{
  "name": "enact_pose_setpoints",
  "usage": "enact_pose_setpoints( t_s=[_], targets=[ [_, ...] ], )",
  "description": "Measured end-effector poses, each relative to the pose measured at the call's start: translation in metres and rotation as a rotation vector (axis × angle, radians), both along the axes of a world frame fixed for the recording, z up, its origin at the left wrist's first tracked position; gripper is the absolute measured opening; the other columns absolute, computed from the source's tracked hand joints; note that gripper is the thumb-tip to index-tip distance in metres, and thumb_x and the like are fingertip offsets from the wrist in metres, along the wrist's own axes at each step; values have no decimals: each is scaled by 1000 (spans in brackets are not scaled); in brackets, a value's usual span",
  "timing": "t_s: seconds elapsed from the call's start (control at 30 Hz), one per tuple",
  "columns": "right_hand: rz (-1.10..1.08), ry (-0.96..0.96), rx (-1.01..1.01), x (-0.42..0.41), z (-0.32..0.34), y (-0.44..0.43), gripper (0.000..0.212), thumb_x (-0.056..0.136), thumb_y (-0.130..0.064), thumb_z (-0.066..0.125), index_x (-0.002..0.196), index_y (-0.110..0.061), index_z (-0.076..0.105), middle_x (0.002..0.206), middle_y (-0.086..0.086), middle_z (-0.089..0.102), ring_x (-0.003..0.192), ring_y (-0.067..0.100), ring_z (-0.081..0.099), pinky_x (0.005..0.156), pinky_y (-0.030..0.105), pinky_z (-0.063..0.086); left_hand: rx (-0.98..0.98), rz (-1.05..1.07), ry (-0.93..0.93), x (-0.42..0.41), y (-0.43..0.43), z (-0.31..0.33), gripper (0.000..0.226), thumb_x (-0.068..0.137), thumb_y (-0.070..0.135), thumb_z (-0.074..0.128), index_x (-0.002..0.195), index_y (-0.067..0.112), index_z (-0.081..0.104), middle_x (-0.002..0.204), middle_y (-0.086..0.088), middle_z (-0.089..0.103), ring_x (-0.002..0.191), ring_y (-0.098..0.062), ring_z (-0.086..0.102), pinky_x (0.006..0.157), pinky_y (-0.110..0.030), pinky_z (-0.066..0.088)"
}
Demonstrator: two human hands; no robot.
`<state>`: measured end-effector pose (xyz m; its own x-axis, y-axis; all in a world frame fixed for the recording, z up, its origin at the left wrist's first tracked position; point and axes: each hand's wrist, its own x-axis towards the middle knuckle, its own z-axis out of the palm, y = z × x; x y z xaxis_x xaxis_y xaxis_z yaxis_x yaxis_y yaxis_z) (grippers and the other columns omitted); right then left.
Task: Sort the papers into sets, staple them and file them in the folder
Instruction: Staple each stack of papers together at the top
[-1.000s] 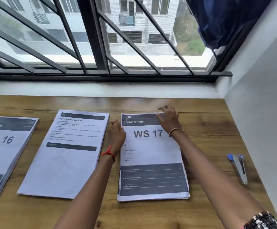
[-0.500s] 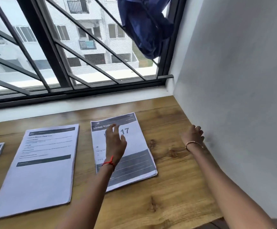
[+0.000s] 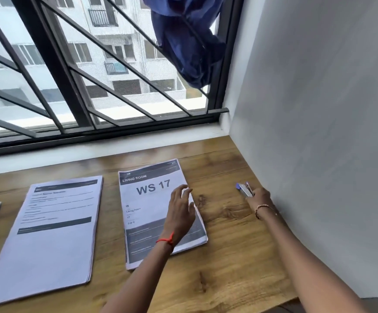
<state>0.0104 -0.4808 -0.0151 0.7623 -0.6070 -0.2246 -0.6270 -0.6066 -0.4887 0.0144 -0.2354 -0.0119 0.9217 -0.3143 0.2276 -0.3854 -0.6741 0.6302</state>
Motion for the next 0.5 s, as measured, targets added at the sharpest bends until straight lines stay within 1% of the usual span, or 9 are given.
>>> enact_pose_setpoints(
  t_s=[0.03, 0.07, 0.13, 0.17, 0.23, 0.3, 0.37, 0.4, 0.5],
  targets=[
    [-18, -52, 71, 7, 2, 4, 25, 82, -21, 63, 74, 3, 65, 67, 13, 53, 63, 25, 51, 62, 30, 41, -13, 16, 1, 3, 6, 2, 38, 87, 0, 52, 125, 0, 51, 135, -14, 43, 131, -26, 34, 109, -26, 24],
    [-50, -116, 160, 15, 4, 8, 28, 79, -20, 66, 74, 8, 67, 62, 11, 50, 55, 21, 48, 59, 30, 39, -24, 35, 2, 6, 11, 5, 37, 88, 0, 52, 124, 0, 51, 134, -13, 44, 131, -26, 34, 109, -26, 25],
    [-97, -245, 337, 30, 12, 21, 28, 75, -17, 71, 77, 10, 69, 55, 9, 52, 37, 12, 48, 52, 26, 43, -45, 79, 1, 13, 24, 10, 35, 89, 0, 51, 123, 0, 52, 133, -13, 45, 129, -25, 35, 107, -25, 26],
    [-106, -309, 432, 37, 18, 29, 24, 75, -14, 71, 78, 9, 69, 55, 8, 55, 33, 6, 49, 47, 23, 45, -55, 103, 1, 17, 31, 12, 34, 88, 0, 51, 123, 0, 53, 131, -13, 46, 127, -24, 37, 105, -22, 26],
    [-130, -448, 678, 53, 30, 52, 13, 79, -7, 68, 76, 6, 66, 58, 7, 59, 37, 1, 55, 41, 20, 49, -76, 159, 10, 26, 48, 16, 32, 87, -2, 52, 119, -1, 55, 127, -13, 50, 122, -26, 41, 99, -14, 23],
    [-154, -579, 966, 68, 44, 73, 11, 77, -6, 69, 71, -1, 62, 56, 6, 65, 45, 9, 63, 45, 24, 54, -108, 214, 27, 36, 65, 20, 29, 86, -5, 51, 113, -2, 58, 120, -14, 54, 117, -29, 45, 93, -10, 22],
    [-127, -639, 1194, 82, 56, 93, 23, 60, -17, 77, 72, -6, 61, 59, 5, 68, 54, 18, 67, 53, 33, 58, -154, 255, 49, 46, 82, 24, 26, 86, -4, 52, 110, 0, 59, 116, -13, 55, 113, -28, 48, 89, -11, 26],
    [-115, -645, 1269, 90, 58, 102, 26, 55, -21, 76, 72, -8, 60, 63, 6, 69, 57, 21, 68, 54, 36, 58, -167, 272, 53, 50, 89, 27, 25, 86, -3, 52, 110, 0, 59, 116, -12, 55, 113, -27, 48, 89, -11, 26],
    [-113, -634, 1355, 111, 61, 130, 16, 69, -20, 72, 73, -11, 58, 67, 8, 70, 62, 25, 69, 57, 40, 59, -207, 313, 46, 61, 110, 31, 25, 85, -4, 54, 108, 1, 61, 113, -11, 58, 110, -24, 50, 87, -8, 25]
  ],
)
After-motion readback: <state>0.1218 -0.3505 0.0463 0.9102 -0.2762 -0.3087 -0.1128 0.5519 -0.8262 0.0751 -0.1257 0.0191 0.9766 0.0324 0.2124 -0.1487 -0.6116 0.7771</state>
